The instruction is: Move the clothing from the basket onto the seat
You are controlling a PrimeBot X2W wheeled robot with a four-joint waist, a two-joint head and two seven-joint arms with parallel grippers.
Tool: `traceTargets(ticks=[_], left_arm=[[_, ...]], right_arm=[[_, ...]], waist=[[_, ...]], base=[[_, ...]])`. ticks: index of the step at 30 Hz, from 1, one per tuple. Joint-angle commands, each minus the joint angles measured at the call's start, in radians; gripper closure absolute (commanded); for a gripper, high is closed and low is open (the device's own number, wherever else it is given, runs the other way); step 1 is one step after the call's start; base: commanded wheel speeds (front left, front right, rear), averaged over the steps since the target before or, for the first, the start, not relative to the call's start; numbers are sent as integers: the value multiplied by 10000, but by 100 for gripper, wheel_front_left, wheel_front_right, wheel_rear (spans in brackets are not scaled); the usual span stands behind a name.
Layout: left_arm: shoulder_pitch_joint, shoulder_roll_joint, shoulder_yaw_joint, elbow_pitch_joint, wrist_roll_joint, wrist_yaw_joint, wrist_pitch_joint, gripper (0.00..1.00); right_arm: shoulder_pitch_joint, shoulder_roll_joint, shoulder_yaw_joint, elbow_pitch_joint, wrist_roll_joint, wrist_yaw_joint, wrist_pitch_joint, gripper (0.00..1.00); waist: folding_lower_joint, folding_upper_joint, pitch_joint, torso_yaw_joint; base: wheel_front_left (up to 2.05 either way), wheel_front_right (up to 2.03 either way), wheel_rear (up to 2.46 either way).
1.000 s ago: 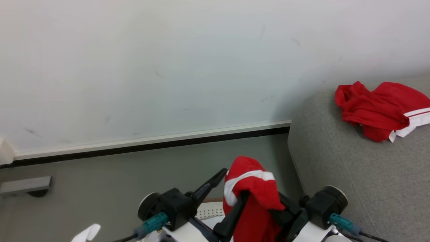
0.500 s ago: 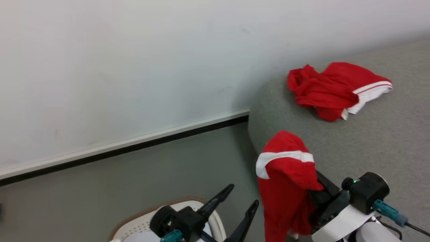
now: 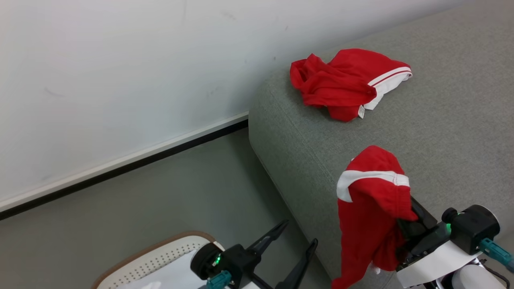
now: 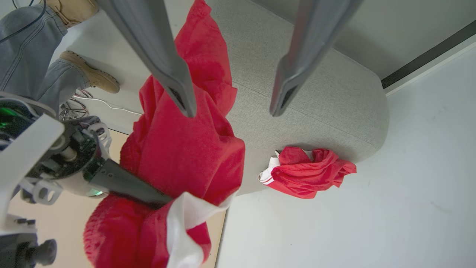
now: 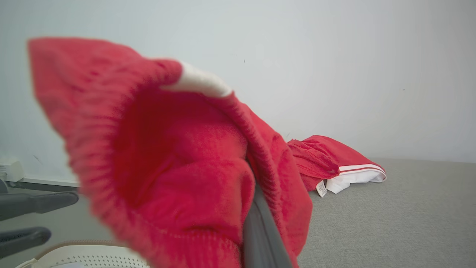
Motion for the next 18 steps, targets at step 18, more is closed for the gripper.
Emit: traceTargets(ticks=[18], left_arm=[[-2157, 783, 340, -613, 730, 16, 1013, 0]], right_arm=[[-3745, -333, -3210, 1023, -370, -26, 319, 100]], waist=[[0, -1, 3672, 1529]], base=[[0, 0, 0]])
